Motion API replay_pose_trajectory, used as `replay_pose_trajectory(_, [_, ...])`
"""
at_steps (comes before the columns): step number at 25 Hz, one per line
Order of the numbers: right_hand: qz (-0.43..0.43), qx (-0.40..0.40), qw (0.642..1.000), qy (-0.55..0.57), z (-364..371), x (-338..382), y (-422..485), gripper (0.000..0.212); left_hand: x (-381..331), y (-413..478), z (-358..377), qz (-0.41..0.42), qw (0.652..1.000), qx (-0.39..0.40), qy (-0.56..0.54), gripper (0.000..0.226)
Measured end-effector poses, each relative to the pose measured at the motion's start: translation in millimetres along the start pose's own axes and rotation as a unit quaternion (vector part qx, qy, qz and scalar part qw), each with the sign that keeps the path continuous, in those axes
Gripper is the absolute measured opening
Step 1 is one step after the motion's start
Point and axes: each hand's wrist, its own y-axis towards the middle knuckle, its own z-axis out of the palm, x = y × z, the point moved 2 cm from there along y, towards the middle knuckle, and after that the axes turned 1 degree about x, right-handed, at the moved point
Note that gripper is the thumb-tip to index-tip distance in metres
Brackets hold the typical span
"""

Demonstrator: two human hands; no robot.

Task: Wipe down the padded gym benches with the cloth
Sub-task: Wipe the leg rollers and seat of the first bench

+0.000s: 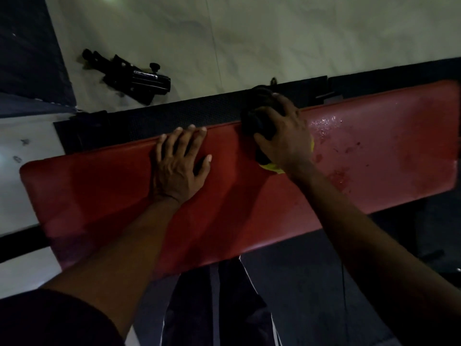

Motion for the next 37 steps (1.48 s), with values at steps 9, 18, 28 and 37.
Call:
replay_pose_trajectory(9, [0.178,-0.071,0.978,0.078,41.0,50.7,-103.6,0.073,1.1,0.3,0.3,0.002,1.0,-0.005,0.017,0.059])
replay_pose_trajectory(18, [0.289,-0.107,0.949,0.06,40.5,-56.5,-187.8,0.072,-9.0,-1.5,-11.0,0.008,1.0,-0.001,0.014,0.056])
replay_pose_trajectory(28, [0.212,-0.078,0.97,0.091,81.9,36.1,-251.2,0.07,-77.1,-5.8,23.9,0.103,0.994,0.032,0.016,0.058])
replay_pose_trajectory(37, [0.253,-0.152,0.948,0.118,91.6,-8.1,-253.5,0.065,-78.1,-4.1,23.9,0.103,0.992,0.024,0.064,0.061])
